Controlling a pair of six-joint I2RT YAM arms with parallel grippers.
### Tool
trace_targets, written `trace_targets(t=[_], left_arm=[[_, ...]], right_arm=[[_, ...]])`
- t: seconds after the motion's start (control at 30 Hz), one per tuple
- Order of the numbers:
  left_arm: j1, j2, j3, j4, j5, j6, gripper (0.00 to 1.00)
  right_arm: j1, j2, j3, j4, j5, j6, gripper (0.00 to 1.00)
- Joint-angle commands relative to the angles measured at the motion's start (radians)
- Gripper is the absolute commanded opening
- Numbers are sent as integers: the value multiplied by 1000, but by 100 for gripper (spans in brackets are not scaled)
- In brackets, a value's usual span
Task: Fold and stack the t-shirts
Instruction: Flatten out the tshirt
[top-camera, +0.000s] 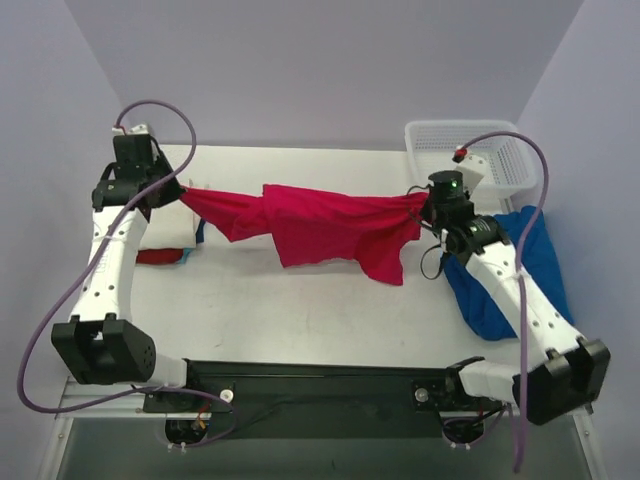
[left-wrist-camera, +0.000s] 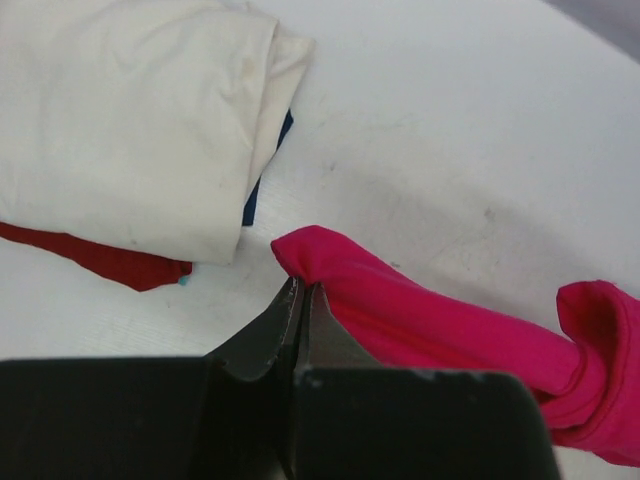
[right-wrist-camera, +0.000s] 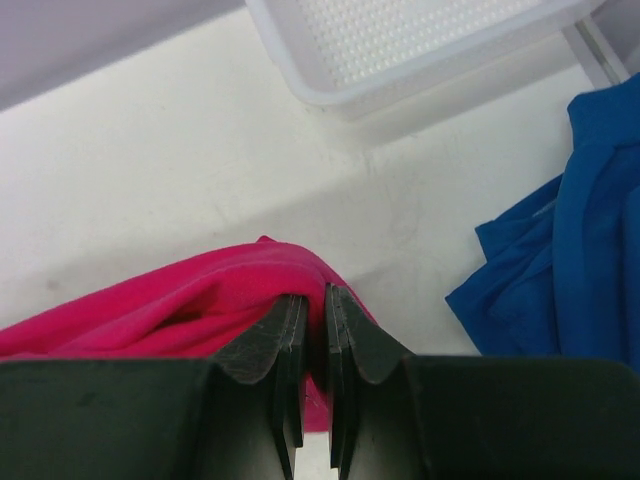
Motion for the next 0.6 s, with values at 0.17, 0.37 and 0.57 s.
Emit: trace_targets(t=[0.17, 0.37, 0.57], left_arm=[[13, 131, -243, 206, 5, -88, 0], [13, 239, -174, 251, -58, -95, 0], [15, 328, -115, 285, -47, -88, 0]], right_arm=[[-111, 461, 138, -2, -64, 70, 0], [-128, 659, 358, -3, -132, -13, 0], [-131, 720, 471, -34, -143, -69, 49]])
